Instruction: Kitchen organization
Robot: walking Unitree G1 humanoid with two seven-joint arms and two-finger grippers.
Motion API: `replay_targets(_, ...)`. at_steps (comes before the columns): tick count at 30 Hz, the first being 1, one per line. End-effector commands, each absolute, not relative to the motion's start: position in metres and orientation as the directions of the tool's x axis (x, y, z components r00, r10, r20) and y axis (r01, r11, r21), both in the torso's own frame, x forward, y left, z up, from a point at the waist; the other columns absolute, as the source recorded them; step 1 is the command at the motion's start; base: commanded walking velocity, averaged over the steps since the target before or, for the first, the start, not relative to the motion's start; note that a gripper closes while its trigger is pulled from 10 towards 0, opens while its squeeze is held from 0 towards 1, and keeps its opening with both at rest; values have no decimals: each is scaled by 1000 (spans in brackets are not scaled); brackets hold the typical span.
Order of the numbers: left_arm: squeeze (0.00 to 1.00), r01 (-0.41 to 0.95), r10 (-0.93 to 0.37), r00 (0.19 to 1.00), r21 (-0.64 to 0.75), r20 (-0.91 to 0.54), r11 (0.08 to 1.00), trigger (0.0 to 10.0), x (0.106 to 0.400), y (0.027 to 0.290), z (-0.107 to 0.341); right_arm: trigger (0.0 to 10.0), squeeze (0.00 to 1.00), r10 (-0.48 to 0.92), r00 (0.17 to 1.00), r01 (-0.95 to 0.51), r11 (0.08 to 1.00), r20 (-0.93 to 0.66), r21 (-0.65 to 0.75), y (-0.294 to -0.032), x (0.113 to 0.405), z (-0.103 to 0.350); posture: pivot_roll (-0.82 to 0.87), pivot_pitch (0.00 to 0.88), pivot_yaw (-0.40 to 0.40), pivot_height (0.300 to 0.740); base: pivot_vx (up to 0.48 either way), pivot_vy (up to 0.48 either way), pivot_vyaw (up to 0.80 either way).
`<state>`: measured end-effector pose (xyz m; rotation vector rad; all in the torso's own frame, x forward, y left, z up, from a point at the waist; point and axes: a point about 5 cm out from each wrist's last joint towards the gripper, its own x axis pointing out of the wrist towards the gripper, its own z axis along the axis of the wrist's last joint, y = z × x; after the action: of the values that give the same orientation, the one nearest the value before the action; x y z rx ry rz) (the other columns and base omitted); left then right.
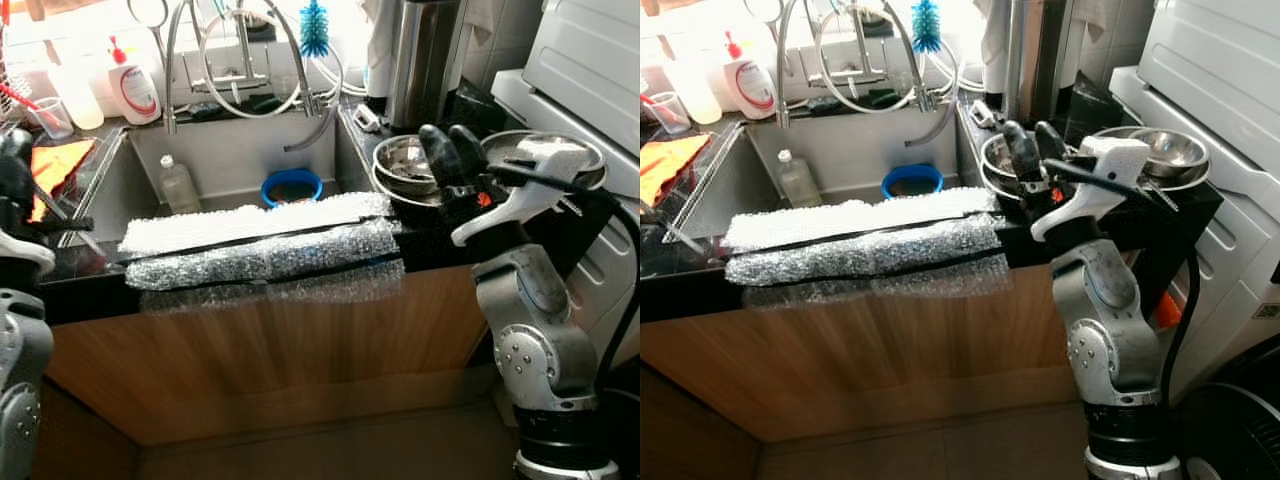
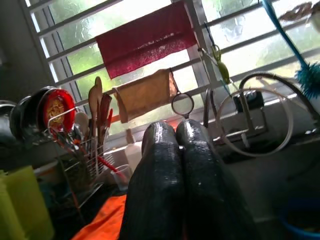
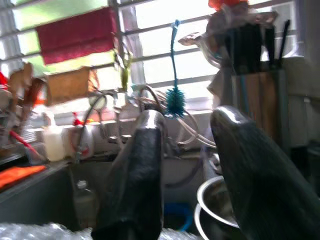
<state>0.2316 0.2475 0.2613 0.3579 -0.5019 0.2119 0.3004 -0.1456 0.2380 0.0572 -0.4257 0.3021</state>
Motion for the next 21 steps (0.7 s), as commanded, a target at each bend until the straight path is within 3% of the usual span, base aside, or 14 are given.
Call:
replay_targets(1, 0, -299, 89, 853, 343, 513, 891, 10000, 227, 243, 260, 10000, 0, 277, 863, -285, 957, 423, -45, -142, 298, 237, -119, 0, 75, 740, 0, 0, 0)
replay_targets(8, 0, -331, 126, 872, 378, 473, 865, 10000, 219, 245, 239, 10000, 0, 285, 873, -261, 958, 396, -115, -138, 293, 220, -114, 0, 81, 740, 0, 0, 0)
replay_targets(15, 0, -342, 194, 864, 259, 465, 903, 10000, 217, 240, 227, 10000, 0, 239, 893, -211, 971, 382, -114, -140, 290, 206, -112, 0, 78, 740, 0, 0, 0)
replay_targets(21, 0, -321, 179, 875, 261, 450, 910, 10000, 217, 232, 217, 10000, 0, 248, 896, -217, 968, 369, -122, -136, 286, 196, -113, 0, 74, 740, 0, 0, 0)
